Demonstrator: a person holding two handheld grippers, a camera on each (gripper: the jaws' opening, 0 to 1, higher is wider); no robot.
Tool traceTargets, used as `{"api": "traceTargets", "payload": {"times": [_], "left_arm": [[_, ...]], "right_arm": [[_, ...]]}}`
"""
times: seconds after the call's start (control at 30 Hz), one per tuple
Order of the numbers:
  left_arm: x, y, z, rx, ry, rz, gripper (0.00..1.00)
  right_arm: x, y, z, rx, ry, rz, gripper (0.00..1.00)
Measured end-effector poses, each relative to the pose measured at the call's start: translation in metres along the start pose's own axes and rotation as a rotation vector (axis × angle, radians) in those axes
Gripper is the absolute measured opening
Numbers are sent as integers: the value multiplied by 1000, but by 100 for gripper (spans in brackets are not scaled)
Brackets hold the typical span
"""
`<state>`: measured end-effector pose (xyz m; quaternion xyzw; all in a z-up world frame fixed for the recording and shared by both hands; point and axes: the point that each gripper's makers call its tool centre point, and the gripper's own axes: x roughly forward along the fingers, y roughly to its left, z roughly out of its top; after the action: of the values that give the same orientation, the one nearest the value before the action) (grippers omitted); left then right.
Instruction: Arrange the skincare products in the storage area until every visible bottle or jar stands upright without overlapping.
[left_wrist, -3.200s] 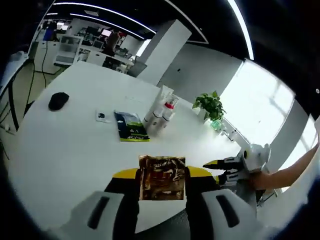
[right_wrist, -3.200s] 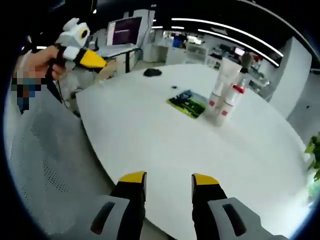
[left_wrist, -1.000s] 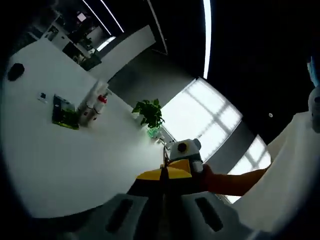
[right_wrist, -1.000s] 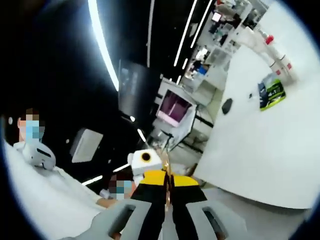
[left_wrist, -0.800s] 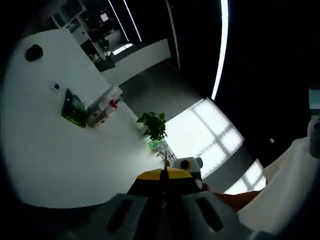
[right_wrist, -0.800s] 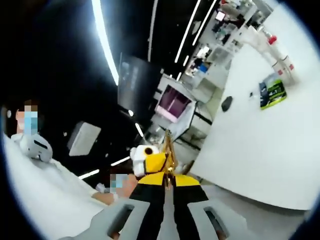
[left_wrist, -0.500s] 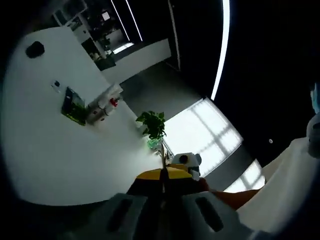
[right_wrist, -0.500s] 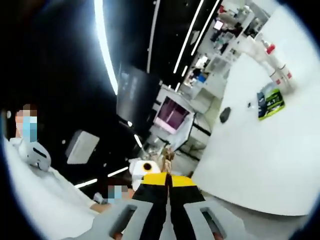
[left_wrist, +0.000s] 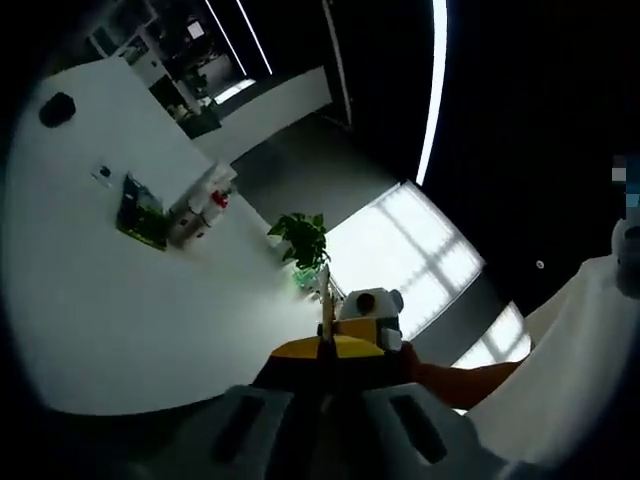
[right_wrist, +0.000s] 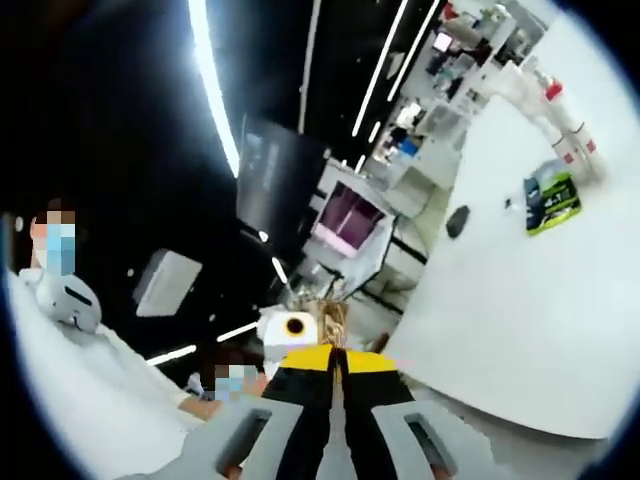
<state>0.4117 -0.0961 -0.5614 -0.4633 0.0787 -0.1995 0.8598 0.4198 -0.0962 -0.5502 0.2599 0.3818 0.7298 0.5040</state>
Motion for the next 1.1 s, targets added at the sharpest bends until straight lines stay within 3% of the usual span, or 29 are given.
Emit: {"api": "traceTargets", "payload": {"times": [0.07,0.17,0.37,0.43,0.47,0.57,0.73,0.83,0.9,1.03,1.1], "left_arm": [[3,-2,-5,3,26,-2,0],[5,-4,-9,6,43,-11,0],[4,-4,-7,-13,38,-23,0],[2,-2,-3,-21,26,-20,2],[1,0,6,-52,-18,-12,3],[-3,1,16,-76,-56,-40,0],[-2,6,14,-62,-44,-12,0],[-3,9,13,-70,-40,-3,0],[-4,11,14,-75,-43,3,0],[-2,7,14,-102,-46,-17,0],[-2,6,16,-117,-57,-37,0]], "right_arm": [[1,0,4,-2,-15,1,20],[3,2,5,-43,0,9,1],[4,2,7,-12,-11,22,0],[4,4,5,-19,10,29,0],[4,4,3,-20,27,27,0],[4,5,1,1,39,39,0],[6,0,-1,14,47,20,0],[3,-7,5,14,11,-5,4],[1,-7,9,20,-5,3,0],[1,-4,10,14,-1,16,0],[1,-4,14,40,-31,25,0]]}}
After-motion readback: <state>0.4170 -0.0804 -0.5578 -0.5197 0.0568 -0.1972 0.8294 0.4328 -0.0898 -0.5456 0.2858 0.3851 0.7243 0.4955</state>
